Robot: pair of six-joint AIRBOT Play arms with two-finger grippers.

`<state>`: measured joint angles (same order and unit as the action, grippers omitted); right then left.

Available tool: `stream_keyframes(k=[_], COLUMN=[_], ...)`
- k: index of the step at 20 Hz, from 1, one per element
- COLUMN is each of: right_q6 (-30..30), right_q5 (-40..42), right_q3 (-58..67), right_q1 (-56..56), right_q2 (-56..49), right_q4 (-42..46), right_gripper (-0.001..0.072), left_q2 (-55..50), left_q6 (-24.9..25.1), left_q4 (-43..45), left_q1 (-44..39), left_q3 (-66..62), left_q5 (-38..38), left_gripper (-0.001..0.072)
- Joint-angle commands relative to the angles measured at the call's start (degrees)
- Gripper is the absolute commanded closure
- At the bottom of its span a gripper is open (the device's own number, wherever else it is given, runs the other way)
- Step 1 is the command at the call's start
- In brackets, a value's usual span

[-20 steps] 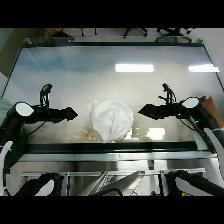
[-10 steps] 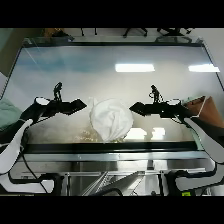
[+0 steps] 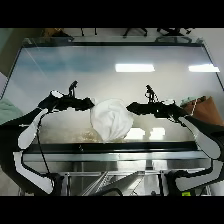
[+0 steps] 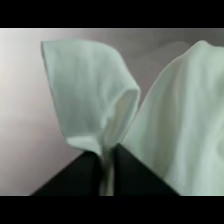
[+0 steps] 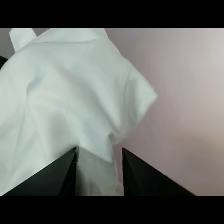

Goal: Fold the shirts.

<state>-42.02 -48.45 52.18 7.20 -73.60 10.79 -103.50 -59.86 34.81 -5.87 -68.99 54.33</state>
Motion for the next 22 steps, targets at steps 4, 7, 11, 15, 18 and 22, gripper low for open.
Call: stream_keyframes(k=[4,7,11,15,18,22], right_q6=[1.4,1.8,1.8,1.8,1.8,1.8], right_q5=[-3.8,-5.0,-5.0,-4.8,-4.3,-4.2], right_q3=[0.1,0.2,2.3,5.9,8.9,14.6], right_q1=[0.1,0.1,0.0,0.0,-0.4,-1.6], right_q2=[-0.1,0.2,2.0,5.9,10.1,18.5], right_q4=[-2.5,-3.3,-3.3,-3.3,-3.1,-2.6], right_gripper=[0.0648,0.0696,0.0696,0.0697,0.0697,0.0697], left_q2=[-1.4,-0.5,5.2,13.7,21.0,33.4], left_q6=[-0.2,-0.2,0.4,1.9,2.0,1.9], left_q4=[-0.3,0.0,0.1,0.2,0.2,0.1], left_q1=[0.6,2.0,6.2,11.4,14.8,19.3], left_q3=[-1.8,-1.8,-1.8,-1.8,-1.8,-1.8], left_q5=[3.1,4.9,6.1,8.9,11.4,13.7], left_gripper=[0.0696,0.0699,0.0699,0.0699,0.0699,0.0700])
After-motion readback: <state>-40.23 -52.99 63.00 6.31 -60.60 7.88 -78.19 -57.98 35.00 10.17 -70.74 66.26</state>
